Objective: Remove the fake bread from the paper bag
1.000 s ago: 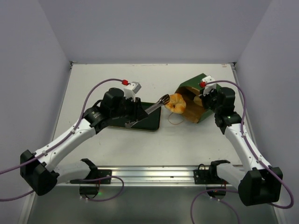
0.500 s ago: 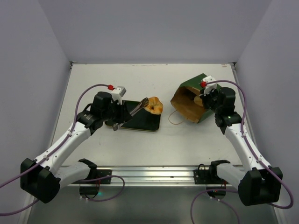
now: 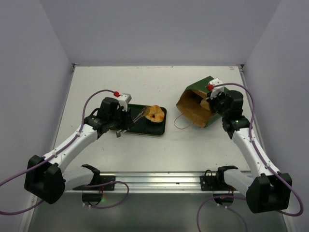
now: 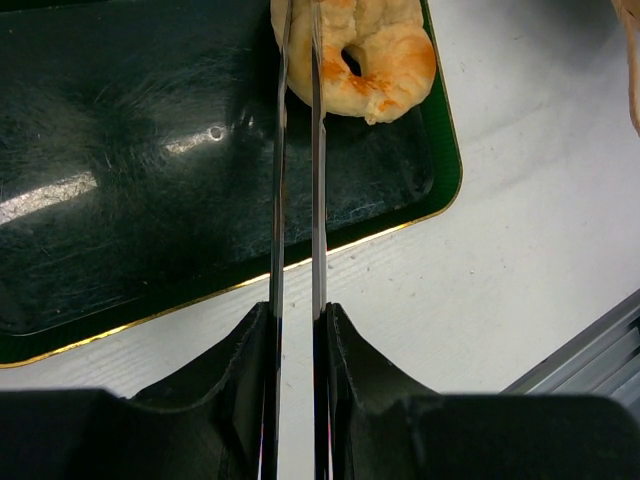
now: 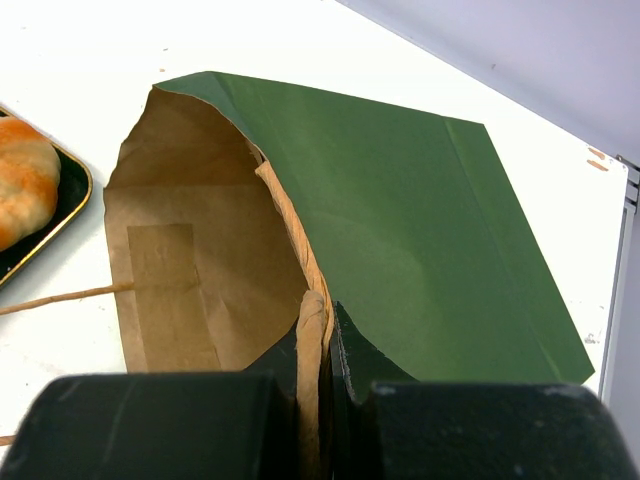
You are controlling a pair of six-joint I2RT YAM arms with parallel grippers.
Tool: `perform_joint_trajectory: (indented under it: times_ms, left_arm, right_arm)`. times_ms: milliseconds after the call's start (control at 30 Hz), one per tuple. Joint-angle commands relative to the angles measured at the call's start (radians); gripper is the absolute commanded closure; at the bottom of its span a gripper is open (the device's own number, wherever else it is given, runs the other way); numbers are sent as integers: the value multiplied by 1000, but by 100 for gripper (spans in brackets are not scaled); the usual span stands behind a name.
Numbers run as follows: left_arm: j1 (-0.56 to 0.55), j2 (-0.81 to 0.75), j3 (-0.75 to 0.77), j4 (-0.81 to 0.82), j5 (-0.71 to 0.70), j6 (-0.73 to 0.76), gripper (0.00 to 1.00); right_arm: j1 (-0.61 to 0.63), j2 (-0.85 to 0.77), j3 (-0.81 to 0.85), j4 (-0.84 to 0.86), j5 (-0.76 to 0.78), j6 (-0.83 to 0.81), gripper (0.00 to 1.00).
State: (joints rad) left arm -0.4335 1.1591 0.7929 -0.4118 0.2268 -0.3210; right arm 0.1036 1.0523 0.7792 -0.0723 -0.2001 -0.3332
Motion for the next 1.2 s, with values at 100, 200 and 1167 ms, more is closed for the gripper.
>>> perform_joint_trajectory:
  times_ms: [100, 200, 1167]
  left_arm:
    - [10, 4, -1, 71, 6, 31, 98]
    - [10, -2, -6, 68, 8, 30, 94]
    - [27, -64, 48, -24, -53, 66, 56]
  right_arm:
    - [-7, -20, 5, 52, 4, 13, 100]
    - [-8, -18, 3, 54, 4, 13, 100]
    - [-8, -14, 8, 45, -7, 8, 100]
